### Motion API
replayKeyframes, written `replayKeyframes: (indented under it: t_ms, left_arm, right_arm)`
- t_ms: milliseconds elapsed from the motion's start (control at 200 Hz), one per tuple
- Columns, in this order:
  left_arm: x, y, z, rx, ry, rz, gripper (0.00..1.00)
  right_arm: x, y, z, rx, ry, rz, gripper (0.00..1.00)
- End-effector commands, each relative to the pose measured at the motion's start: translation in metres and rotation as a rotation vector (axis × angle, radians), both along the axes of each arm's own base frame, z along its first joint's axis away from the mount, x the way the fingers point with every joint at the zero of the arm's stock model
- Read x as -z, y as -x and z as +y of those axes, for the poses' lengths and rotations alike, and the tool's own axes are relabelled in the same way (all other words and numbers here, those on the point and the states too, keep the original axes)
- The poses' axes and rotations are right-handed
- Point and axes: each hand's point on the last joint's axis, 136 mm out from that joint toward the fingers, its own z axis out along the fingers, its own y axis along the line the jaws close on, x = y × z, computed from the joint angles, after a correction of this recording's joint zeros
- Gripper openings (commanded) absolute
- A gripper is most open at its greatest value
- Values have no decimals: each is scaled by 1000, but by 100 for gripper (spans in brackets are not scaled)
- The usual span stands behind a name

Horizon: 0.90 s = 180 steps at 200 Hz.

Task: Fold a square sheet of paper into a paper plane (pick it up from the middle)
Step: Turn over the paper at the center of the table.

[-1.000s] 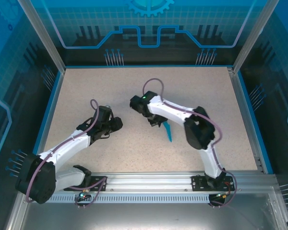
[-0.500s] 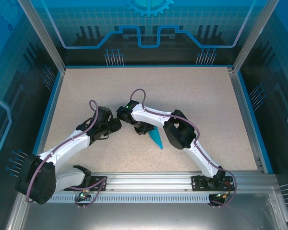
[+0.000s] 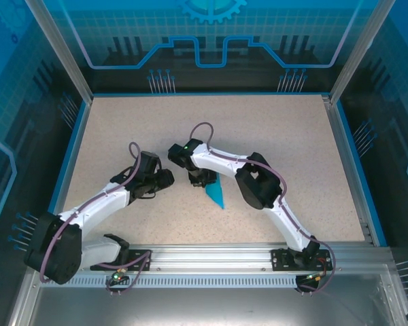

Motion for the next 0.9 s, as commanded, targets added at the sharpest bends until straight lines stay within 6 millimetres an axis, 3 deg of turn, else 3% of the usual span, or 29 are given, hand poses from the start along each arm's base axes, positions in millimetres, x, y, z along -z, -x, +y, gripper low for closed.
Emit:
replayKeyframes:
  t_ms: [0, 90, 205, 295, 395, 480, 560, 670, 770, 895]
  left_arm:
    - [-4, -1, -4, 8, 26, 16, 42]
    - [-2, -1, -5, 14, 27, 24, 43]
    - [0, -1, -6, 26, 25, 35, 43]
    - [0, -2, -7, 31, 26, 39, 43]
    - [-2, -3, -9, 40, 28, 39, 43]
    - [-3, -4, -12, 50, 35, 41, 43]
    - [-2, -4, -17, 66, 54, 46, 43]
    - [1, -4, -23, 85, 77, 58, 43]
    - [1, -5, -33, 115, 111, 67, 43]
    - [2, -6, -45, 149, 147, 80, 43]
  right_arm:
    - [-5, -9, 15, 32, -122, -23, 28]
    - [-29, -10, 28, 1, -245, -60, 46]
    - [-53, -7, 39, -40, -403, -86, 61]
    - [-72, -3, 45, -89, -516, -101, 66]
    - [-84, -3, 30, -98, -553, -137, 68]
    - [-81, -3, 16, -91, -642, -127, 61]
    - [-78, -5, 5, -84, -758, -110, 41]
    - [-77, -3, 2, -108, -910, -61, 24]
    - [-71, 1, 0, -135, -967, 2, 15]
    - [-61, 5, -6, -147, -984, 36, 14]
